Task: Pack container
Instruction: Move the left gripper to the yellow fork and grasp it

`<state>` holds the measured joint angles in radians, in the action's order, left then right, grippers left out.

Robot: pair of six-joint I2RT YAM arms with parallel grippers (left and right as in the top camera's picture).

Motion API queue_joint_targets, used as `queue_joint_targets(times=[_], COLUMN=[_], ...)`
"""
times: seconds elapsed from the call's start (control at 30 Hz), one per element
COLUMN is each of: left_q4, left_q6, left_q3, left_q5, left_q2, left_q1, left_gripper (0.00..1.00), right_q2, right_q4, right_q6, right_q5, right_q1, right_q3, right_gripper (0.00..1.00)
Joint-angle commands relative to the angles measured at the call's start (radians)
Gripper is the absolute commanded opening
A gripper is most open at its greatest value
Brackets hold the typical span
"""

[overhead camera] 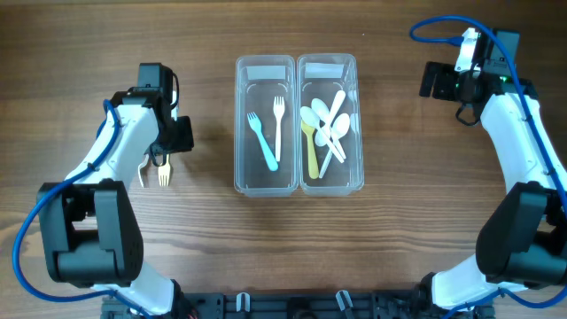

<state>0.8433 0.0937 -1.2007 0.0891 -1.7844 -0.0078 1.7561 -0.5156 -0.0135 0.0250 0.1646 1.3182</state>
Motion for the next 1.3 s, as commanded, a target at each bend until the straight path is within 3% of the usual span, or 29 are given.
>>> queue_joint_targets(times=[0.0,0.4,0.73,0.87,0.97,1.13,1.27], left_q4=[0.006,-0.187,-0.199,-0.198,-0.196,-0.182,-0.178], left_q6=[-0.012,-0.026,-0.045,-0.046,-0.045,-0.045,-0.045], left_q3=[0.014,0.172,0.174,0.174,0.174,0.174,0.173], left_q5=[0.056,0.033,0.015,-0.098,-0.182,-0.203,-0.273], left_q2=[-0.010,-0.014,-0.123,-0.121,-0.121,-0.121,-0.121], left_q1=[0.008,0.045,0.045,0.045,0.045,0.044,0.044], left_gripper=[0.43,0.50,0.52,0.33,0.31,0.29,0.17], right_q2=[-0.015,-0.015,-0.015,-0.015,-0.015,-0.015,-0.015], right_q4=[0.001,0.001,0.001,0.001,0.001,0.001,0.001], right_q6=[-0.011,-0.011,-0.011,-0.011,-0.011,-0.011,-0.011], right_q5=[-0.003,-0.003,-0.003,-0.003,-0.003,-0.003,-0.003], right_q1=[-0.003,-0.003,-0.003,-0.003,-0.003,-0.003,-0.003], right_q3=[0.002,0.002,0.002,0.002,0.002,0.002,0.002], right_gripper=[1.00,1.00,1.00,1.00,1.00,1.00,1.00])
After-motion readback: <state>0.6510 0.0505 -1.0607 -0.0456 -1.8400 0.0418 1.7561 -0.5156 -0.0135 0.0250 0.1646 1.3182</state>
